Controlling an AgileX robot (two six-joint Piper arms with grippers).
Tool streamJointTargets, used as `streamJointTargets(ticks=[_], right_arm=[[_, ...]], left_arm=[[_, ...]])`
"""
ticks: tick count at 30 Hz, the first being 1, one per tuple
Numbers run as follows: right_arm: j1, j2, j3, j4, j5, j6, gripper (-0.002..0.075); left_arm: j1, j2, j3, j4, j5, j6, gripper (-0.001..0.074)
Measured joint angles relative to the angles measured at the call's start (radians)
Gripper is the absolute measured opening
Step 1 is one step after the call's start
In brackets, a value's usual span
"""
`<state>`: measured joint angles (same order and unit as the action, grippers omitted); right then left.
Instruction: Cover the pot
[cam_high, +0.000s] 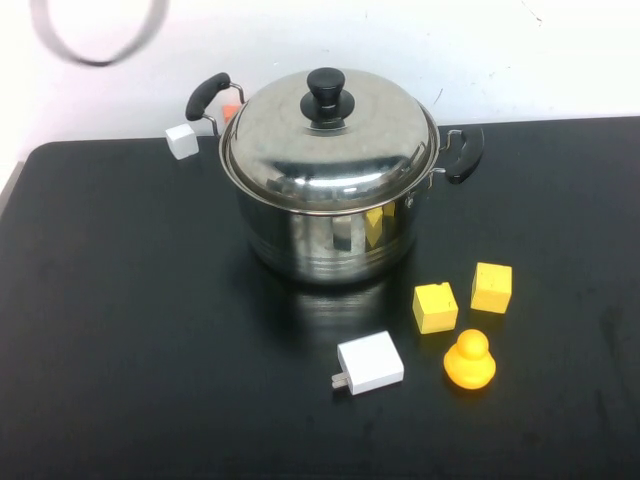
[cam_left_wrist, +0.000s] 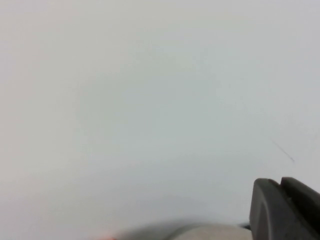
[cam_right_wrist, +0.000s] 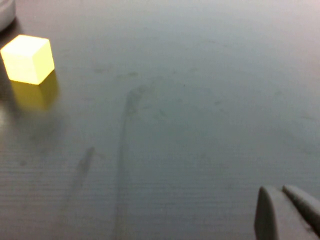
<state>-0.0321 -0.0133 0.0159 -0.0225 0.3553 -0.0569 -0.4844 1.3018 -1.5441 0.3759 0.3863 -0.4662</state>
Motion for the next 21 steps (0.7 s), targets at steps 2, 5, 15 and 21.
streamJointTargets(ticks=[2,5,15,21], right_arm=[[0.000,0.000,0.000,0.000,0.000,0.000,-0.0002],[0.000,0.000,0.000,0.000,0.000,0.000,-0.0002],[0.000,0.000,0.000,0.000,0.000,0.000,-0.0002],[0.000,0.000,0.000,0.000,0.000,0.000,-0.0002]], left_arm=[[0.000,-0.065,0.031,0.053,0.000,-0.002,0.0000],[0.000,-0.158,0.101,0.090,0.014,-0.006,0.0000],[0.000,-0.560,0.554,0.124,0.057,-0.077,0.0000],[0.000,-0.822,0.827,0.162,0.054,-0.139,0.0000]])
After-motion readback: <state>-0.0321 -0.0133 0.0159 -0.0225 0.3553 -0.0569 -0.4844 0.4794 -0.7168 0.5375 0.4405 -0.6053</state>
